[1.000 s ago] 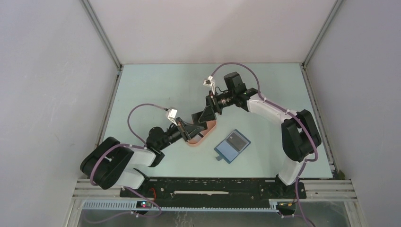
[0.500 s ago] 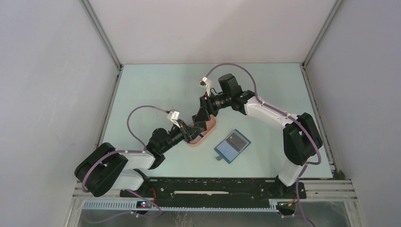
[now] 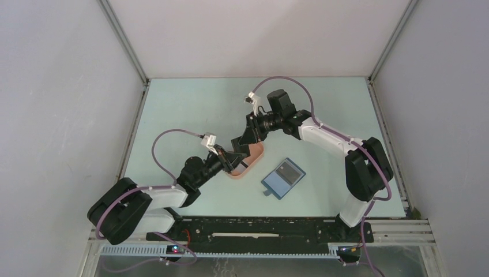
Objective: Put the credit cards into the card holder
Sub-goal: Place the credit card in the storage box.
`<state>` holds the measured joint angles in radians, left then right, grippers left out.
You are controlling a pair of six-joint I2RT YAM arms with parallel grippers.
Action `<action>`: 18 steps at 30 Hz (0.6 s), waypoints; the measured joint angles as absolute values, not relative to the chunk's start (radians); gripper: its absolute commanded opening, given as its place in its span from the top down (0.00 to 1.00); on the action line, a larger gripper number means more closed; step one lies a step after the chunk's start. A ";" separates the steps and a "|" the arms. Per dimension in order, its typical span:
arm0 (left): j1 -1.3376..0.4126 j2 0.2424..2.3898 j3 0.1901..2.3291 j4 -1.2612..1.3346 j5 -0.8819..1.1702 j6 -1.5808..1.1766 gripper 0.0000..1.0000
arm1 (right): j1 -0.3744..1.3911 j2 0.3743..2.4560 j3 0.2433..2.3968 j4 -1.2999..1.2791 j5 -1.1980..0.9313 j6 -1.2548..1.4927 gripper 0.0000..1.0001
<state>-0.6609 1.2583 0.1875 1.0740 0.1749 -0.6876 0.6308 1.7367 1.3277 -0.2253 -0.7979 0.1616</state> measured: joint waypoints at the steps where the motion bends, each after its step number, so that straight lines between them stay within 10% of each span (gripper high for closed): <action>1: -0.661 1.257 0.187 1.071 0.169 -0.688 1.00 | 0.630 1.737 1.328 -0.224 -0.800 0.162 0.79; 8: -0.662 1.229 0.187 1.035 0.156 -0.690 0.99 | 0.620 1.743 1.328 -0.216 -0.834 0.155 1.00; 14: -0.662 1.199 0.187 1.018 0.165 -0.691 0.63 | 0.600 1.754 1.327 -0.184 -0.928 0.163 1.00; 18: -0.651 1.189 0.187 1.027 0.207 -0.692 0.61 | 0.590 1.757 1.321 -0.146 -1.011 0.187 1.00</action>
